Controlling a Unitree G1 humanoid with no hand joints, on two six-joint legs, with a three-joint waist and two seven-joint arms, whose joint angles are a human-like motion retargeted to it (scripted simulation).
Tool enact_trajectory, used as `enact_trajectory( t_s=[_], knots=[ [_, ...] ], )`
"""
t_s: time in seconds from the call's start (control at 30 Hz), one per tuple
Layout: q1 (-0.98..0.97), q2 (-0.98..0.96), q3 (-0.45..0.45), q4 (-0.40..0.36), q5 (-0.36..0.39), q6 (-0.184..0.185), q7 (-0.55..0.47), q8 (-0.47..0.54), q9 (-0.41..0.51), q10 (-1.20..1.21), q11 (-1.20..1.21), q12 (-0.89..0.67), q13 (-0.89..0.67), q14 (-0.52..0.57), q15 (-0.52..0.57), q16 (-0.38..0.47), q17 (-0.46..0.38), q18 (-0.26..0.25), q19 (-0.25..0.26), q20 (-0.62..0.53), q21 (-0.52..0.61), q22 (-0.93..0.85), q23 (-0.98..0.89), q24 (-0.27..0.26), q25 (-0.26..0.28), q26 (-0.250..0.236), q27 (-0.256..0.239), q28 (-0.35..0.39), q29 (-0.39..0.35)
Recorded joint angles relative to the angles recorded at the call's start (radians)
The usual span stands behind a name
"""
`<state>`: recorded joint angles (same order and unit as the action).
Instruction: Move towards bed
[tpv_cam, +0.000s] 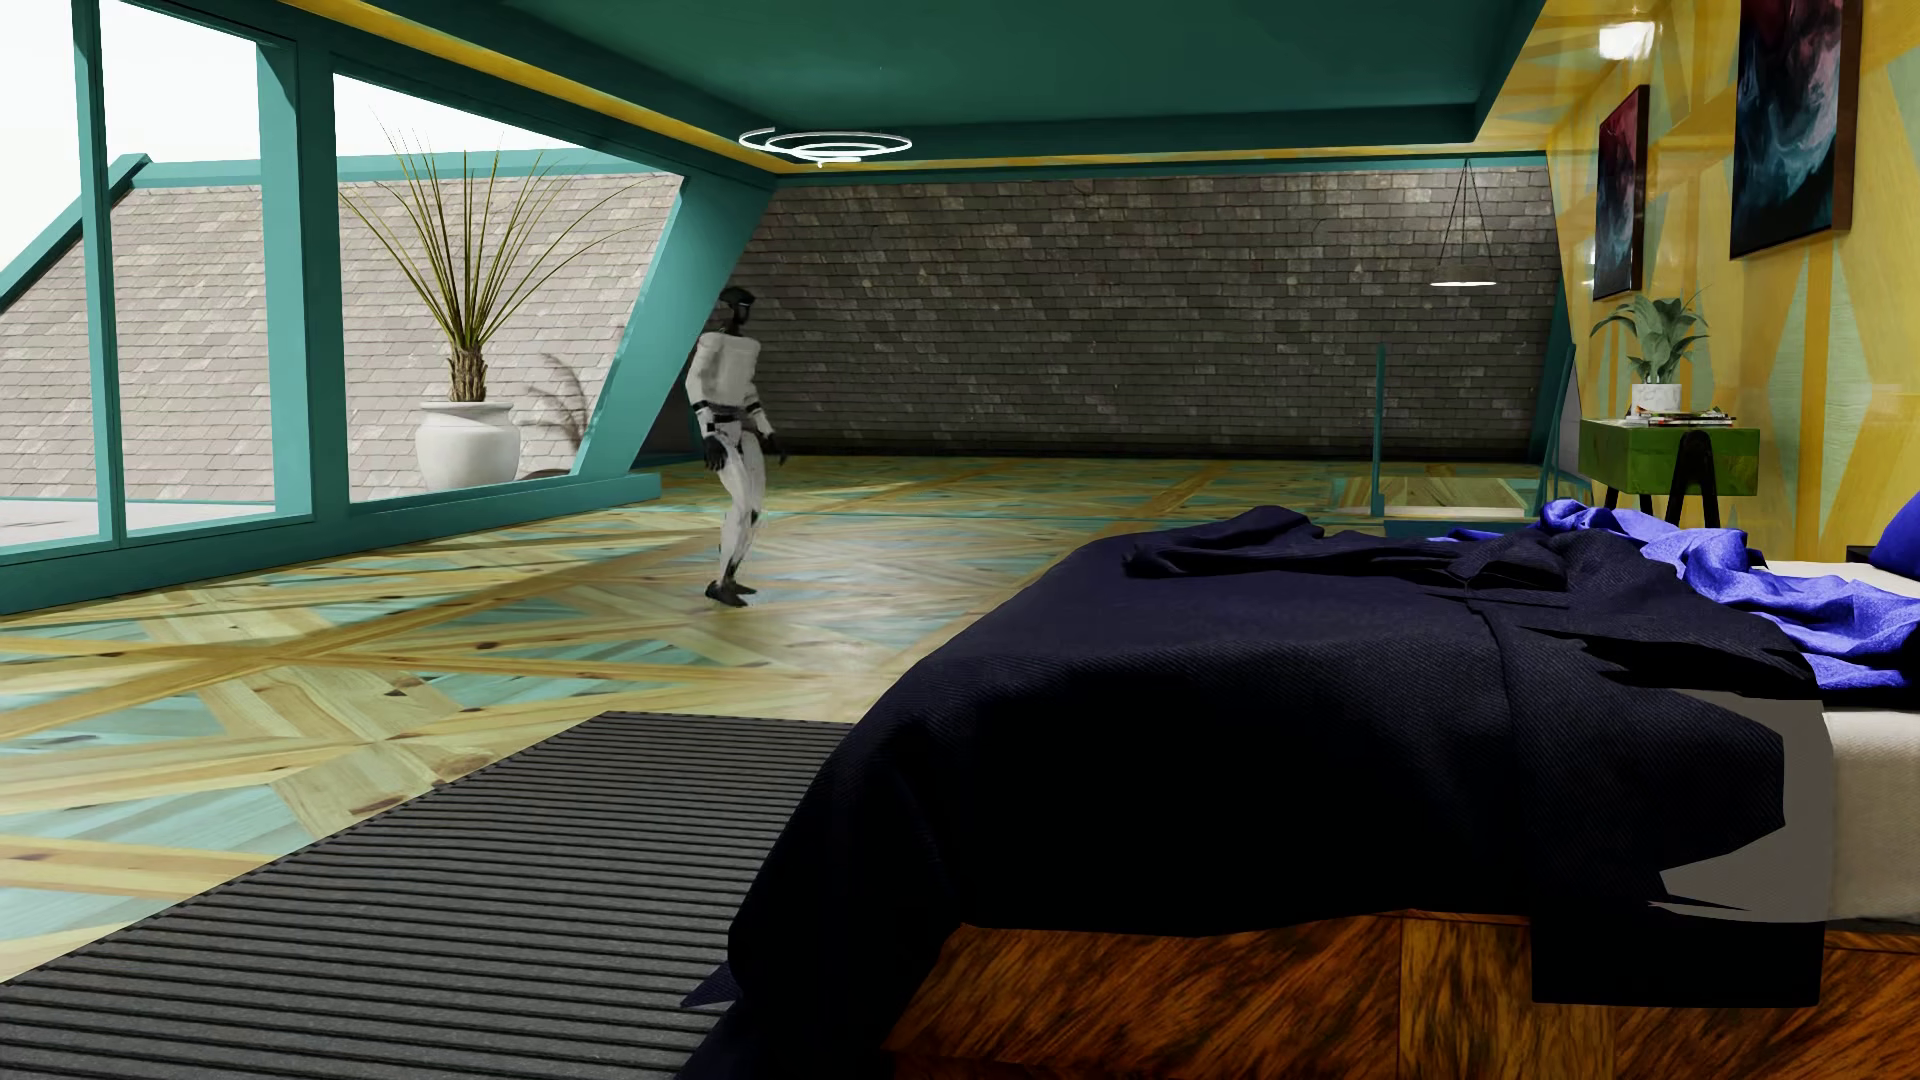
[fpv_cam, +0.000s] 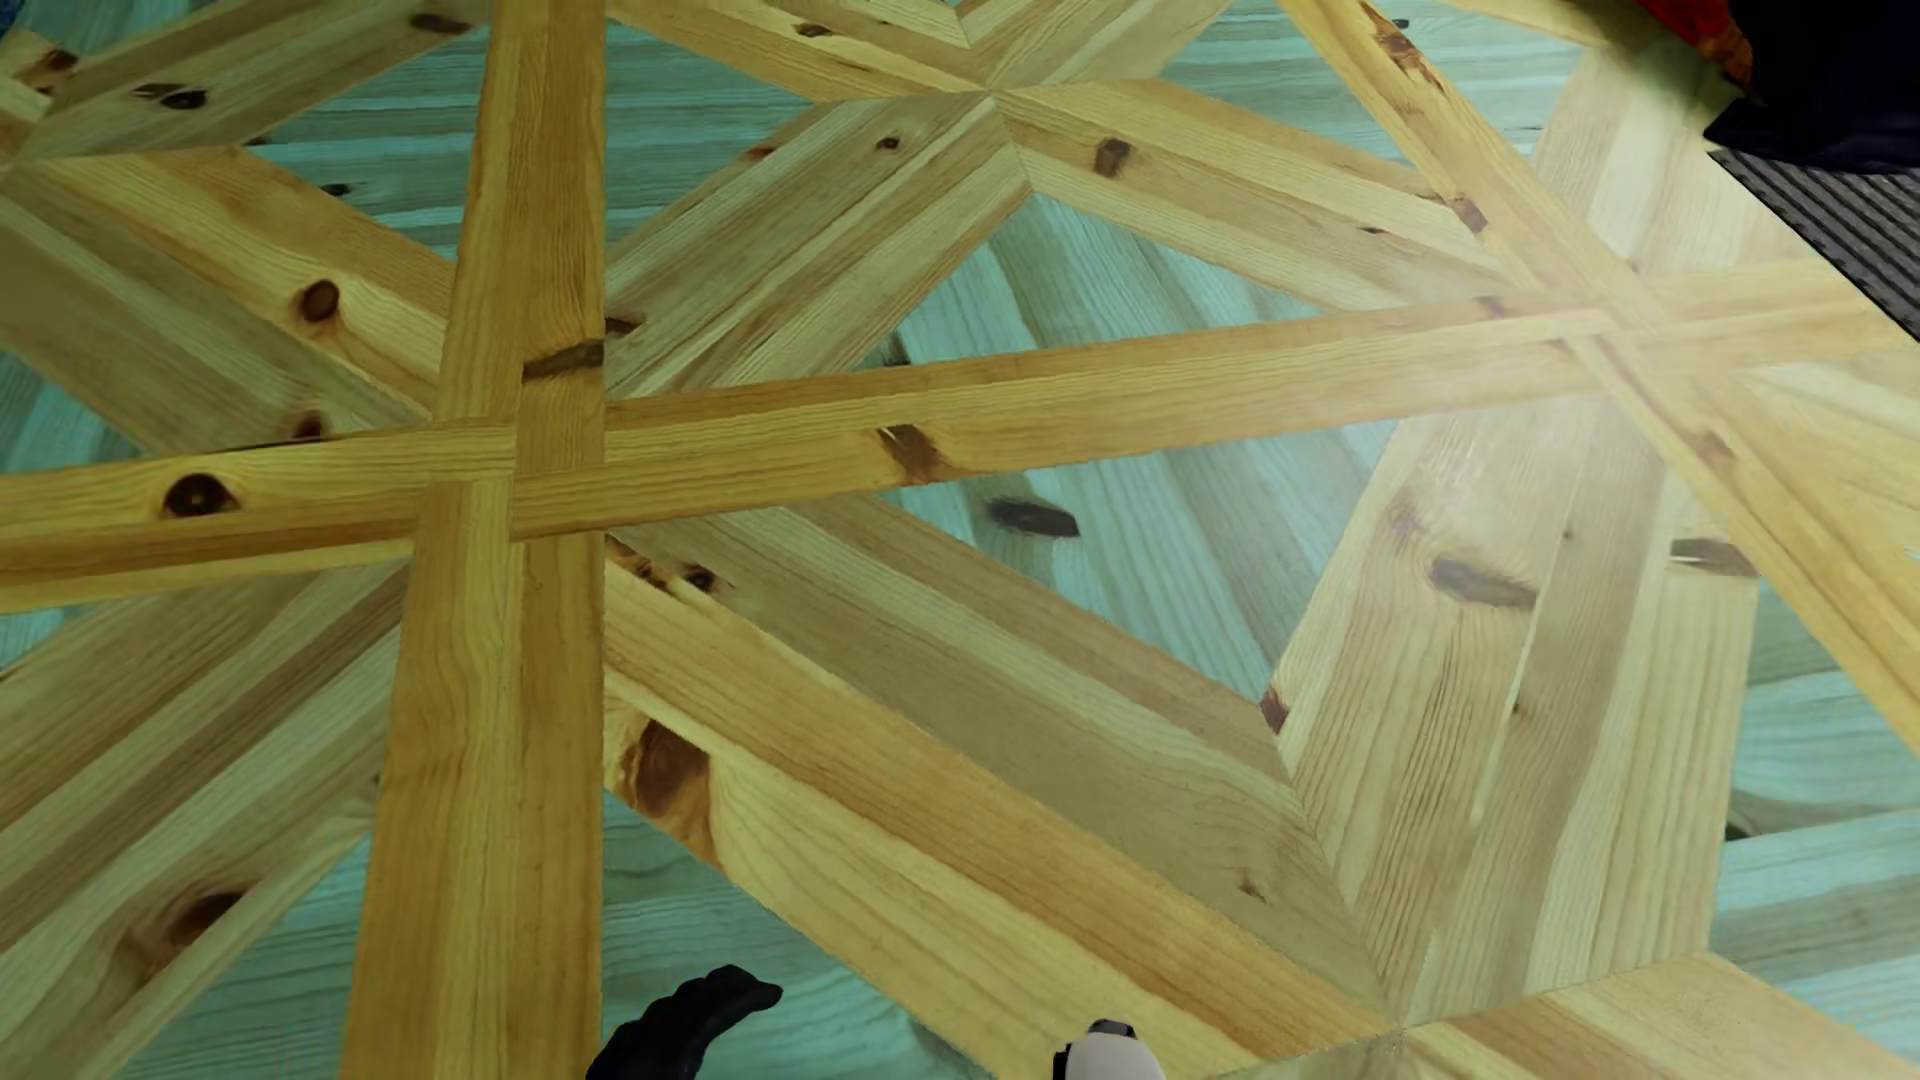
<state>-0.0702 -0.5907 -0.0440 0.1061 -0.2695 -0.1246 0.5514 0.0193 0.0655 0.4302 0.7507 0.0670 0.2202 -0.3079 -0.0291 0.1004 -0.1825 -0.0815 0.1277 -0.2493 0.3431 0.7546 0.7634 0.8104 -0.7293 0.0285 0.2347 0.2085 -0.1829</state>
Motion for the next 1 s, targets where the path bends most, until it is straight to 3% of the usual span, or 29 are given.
enact_trajectory(
  t_s=[0.13,0.2,0.3,0.37,0.4,0.47,0.5,0.53,0.57,0.6,0.67,0.77,0.83,0.9,0.93,1.0],
  knots=[
    [0.094,0.032,-0.007,0.040,-0.146,0.014,0.152,-0.071,-0.022,-0.085,-0.208,-0.016,0.015,0.029,-0.027,-0.021,0.020,-0.070,-0.074,-0.042,-0.041,-0.085,-0.003,-0.048,-0.012,0.010,0.033,0.000,-0.005],
    [0.142,0.024,-0.014,0.067,-0.180,0.018,0.235,-0.176,-0.036,-0.117,-0.224,-0.018,0.002,0.044,-0.033,-0.011,0.030,-0.118,-0.060,-0.044,-0.055,-0.118,0.009,-0.073,-0.020,0.014,0.036,-0.001,0.000],
    [0.217,0.012,-0.033,0.176,-0.023,0.049,0.338,-0.146,-0.041,-0.101,-0.179,0.018,-0.031,0.092,-0.039,0.022,0.058,-0.166,-0.053,0.001,-0.059,-0.137,0.038,-0.125,-0.033,0.038,0.029,-0.007,0.018],
    [0.251,0.058,-0.045,0.304,0.097,0.087,0.355,-0.168,-0.037,-0.038,-0.188,0.043,-0.029,0.183,-0.068,0.062,0.090,-0.171,-0.062,0.020,-0.084,-0.129,0.031,-0.109,-0.023,0.061,0.008,-0.034,0.004],
    [0.256,0.084,-0.049,0.382,0.156,0.109,0.346,-0.182,-0.035,0.016,-0.202,0.054,-0.026,0.253,-0.082,0.082,0.106,-0.150,-0.081,0.023,-0.103,-0.121,0.029,-0.091,-0.016,0.072,0.000,-0.048,-0.010],
    [0.212,0.135,-0.049,0.538,0.265,0.154,0.288,-0.200,-0.023,0.186,-0.227,0.075,-0.034,0.366,-0.110,0.118,0.131,0.053,-0.118,0.022,-0.129,-0.103,0.043,-0.055,-0.010,0.097,-0.011,-0.079,-0.035],
    [0.112,0.162,-0.029,0.553,0.322,0.173,0.090,-0.188,-0.010,0.321,-0.235,0.089,-0.049,0.351,-0.123,0.131,0.132,0.061,-0.131,0.027,-0.117,-0.103,0.058,-0.047,-0.025,0.106,-0.020,-0.089,-0.046],
    [-0.006,0.190,-0.009,0.508,0.372,0.188,-0.139,-0.167,0.003,0.453,-0.241,0.109,-0.073,0.326,-0.135,0.139,0.126,0.003,-0.140,0.041,-0.085,-0.113,0.074,-0.048,-0.055,0.109,-0.033,-0.089,-0.059],
    [-0.097,0.216,0.003,0.463,0.412,0.201,-0.285,-0.148,0.013,0.564,-0.250,0.138,-0.105,0.307,-0.146,0.133,0.114,-0.029,-0.146,0.060,-0.050,-0.131,0.101,-0.053,-0.089,0.114,-0.061,-0.076,-0.077],
    [-0.167,0.244,0.011,0.441,0.445,0.212,-0.358,-0.128,0.021,0.647,-0.262,0.169,-0.142,0.295,-0.156,0.125,0.104,-0.038,-0.150,0.084,-0.018,-0.153,0.120,-0.062,-0.117,0.116,-0.087,-0.062,-0.091],
    [-0.291,0.301,0.029,0.423,0.502,0.234,-0.410,-0.083,0.031,0.739,-0.284,0.230,-0.207,0.244,-0.177,0.107,0.093,0.023,-0.154,0.121,0.004,-0.193,0.113,-0.075,-0.131,0.112,-0.131,-0.049,-0.117],
    [-0.470,0.386,0.060,0.275,0.549,0.250,-0.477,-0.023,0.040,0.689,-0.299,0.305,-0.259,0.146,-0.214,0.084,0.099,0.015,-0.156,0.127,-0.029,-0.231,-0.007,-0.066,-0.084,0.103,-0.189,-0.065,-0.180],
    [-0.548,0.453,0.071,0.179,0.547,0.247,-0.466,0.003,0.034,0.503,-0.340,0.348,-0.275,0.152,-0.216,0.059,0.103,-0.038,-0.159,0.127,-0.044,-0.242,-0.116,-0.072,-0.066,0.100,-0.222,-0.071,-0.205],
    [-0.572,0.525,0.086,0.121,0.534,0.238,-0.398,0.022,0.018,0.209,-0.401,0.375,-0.285,0.203,-0.203,0.039,0.114,-0.013,-0.166,0.126,-0.050,-0.236,-0.202,-0.081,-0.043,0.100,-0.249,-0.084,-0.203],
    [-0.565,0.562,0.096,0.082,0.525,0.231,-0.379,0.036,0.007,0.032,-0.435,0.379,-0.292,0.239,-0.197,0.035,0.118,-0.043,-0.167,0.120,-0.044,-0.224,-0.223,-0.074,-0.033,0.102,-0.254,-0.098,-0.189],
    [-0.548,0.645,0.120,-0.009,0.513,0.213,-0.461,0.076,-0.012,-0.236,-0.477,0.384,-0.318,0.243,-0.197,0.033,0.125,-0.097,-0.166,0.125,-0.001,-0.195,-0.202,-0.044,-0.024,0.110,-0.248,-0.131,-0.144]
  ],
)
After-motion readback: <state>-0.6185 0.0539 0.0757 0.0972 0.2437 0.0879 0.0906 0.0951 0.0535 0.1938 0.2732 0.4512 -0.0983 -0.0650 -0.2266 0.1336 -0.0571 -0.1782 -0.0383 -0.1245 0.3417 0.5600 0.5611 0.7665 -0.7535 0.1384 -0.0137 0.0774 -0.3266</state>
